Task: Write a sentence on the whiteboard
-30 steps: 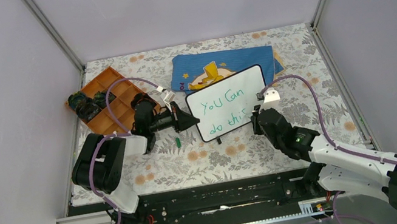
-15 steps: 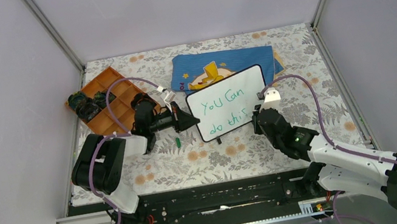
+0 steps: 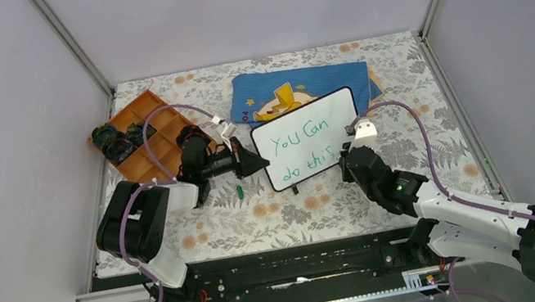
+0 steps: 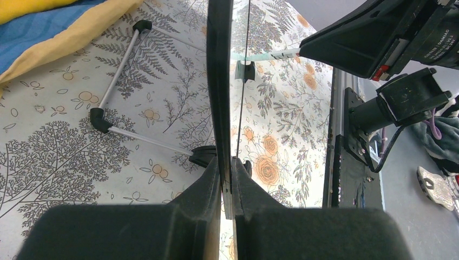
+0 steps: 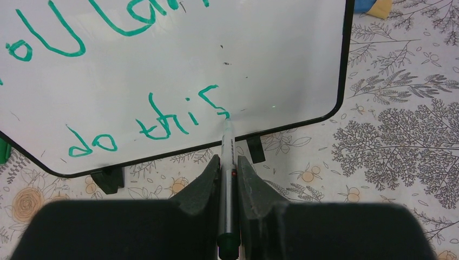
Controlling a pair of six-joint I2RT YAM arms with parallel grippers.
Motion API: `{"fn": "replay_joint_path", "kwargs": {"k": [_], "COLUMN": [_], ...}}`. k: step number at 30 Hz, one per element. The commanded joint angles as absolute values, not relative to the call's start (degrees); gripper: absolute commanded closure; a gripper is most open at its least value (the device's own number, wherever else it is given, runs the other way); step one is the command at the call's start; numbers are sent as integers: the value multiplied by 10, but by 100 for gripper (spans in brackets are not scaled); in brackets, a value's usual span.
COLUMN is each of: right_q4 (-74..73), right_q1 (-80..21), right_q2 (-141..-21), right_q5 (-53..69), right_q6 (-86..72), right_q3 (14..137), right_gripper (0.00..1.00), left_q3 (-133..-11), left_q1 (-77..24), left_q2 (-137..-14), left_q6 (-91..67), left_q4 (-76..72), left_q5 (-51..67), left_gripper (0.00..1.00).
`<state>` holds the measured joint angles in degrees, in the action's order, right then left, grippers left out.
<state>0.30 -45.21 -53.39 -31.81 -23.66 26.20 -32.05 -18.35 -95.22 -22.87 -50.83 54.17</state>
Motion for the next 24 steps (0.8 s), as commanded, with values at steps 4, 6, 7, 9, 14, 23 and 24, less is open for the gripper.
{"fn": "replay_joint_path", "kwargs": {"k": [4, 6, 7, 9, 14, 23, 24], "right_q4": [17, 19, 19, 23, 31, 41, 38], "right_q1": [-446, -446, -446, -446, -446, -446, -446], "right_q2": [-540, -544, -545, -543, -542, -545, -542], "right_q5": [-279, -272, -270, -265, -252, -242, -241], "right_q6": [-233, -233, -233, -233, -237, -242, -242], "right_q3": [263, 264, 265, 266, 269, 274, 276], "right_gripper": [100, 100, 100, 100, 100, 100, 100], "left_q3": [-307, -307, -307, -307, -308, -308, -308], "left_q1": [-198, -199, -198, -199, -199, -199, -199], "left_q2": [-966, -965, -965, -965, -967, -966, -965], "left_q6": [-192, -191, -191, -191, -191, -190, -190], "left_q4": [-432, -432, -432, -432, -432, -432, -432], "left_q5": [536, 536, 536, 536, 536, 535, 535], "left_gripper": [100, 100, 100, 100, 100, 100, 100]}}
